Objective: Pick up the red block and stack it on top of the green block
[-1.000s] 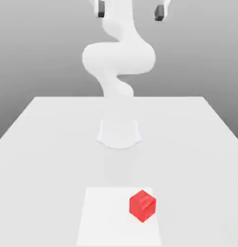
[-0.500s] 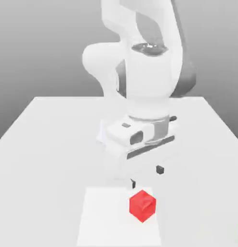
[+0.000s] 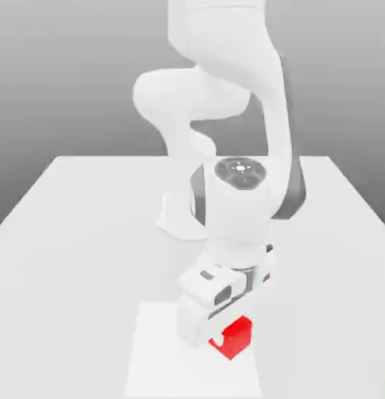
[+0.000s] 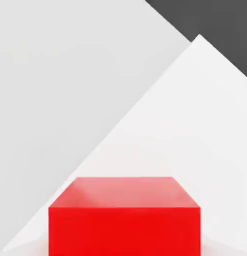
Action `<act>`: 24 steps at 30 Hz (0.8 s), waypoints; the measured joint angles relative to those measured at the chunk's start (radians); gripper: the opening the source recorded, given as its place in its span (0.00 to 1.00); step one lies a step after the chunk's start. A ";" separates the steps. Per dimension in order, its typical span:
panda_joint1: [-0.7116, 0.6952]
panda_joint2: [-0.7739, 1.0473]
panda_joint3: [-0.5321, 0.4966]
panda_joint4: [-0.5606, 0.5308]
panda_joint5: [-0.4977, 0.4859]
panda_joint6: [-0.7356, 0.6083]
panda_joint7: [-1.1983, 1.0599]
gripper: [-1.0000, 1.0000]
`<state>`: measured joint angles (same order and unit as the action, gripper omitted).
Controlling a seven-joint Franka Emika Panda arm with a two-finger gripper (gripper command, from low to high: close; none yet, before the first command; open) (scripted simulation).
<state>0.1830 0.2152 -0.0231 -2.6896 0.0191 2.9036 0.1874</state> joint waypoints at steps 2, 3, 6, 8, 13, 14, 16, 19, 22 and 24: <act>0.001 -0.068 -0.002 -0.010 -0.008 -0.058 0.005 0.00; -0.001 -0.103 -0.001 -0.015 -0.011 -0.088 0.008 0.00; 0.022 -0.126 0.021 0.034 -0.016 -0.161 -0.028 0.00; 0.042 -0.098 0.048 0.100 -0.022 -0.199 -0.072 0.00; 0.096 -0.009 0.123 0.279 -0.053 -0.292 -0.177 0.00; 0.109 0.009 0.138 0.315 -0.062 -0.311 -0.197 0.00; 0.135 0.046 0.167 0.388 -0.080 -0.348 -0.236 0.00; 0.180 0.102 0.210 0.497 -0.112 -0.404 -0.293 0.00; 0.219 0.178 0.226 0.568 -0.147 -0.402 -0.320 0.00; 0.235 0.246 0.213 0.580 -0.170 -0.347 -0.310 0.00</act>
<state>0.4178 0.4614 0.1897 -2.1093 -0.1510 2.5566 -0.1227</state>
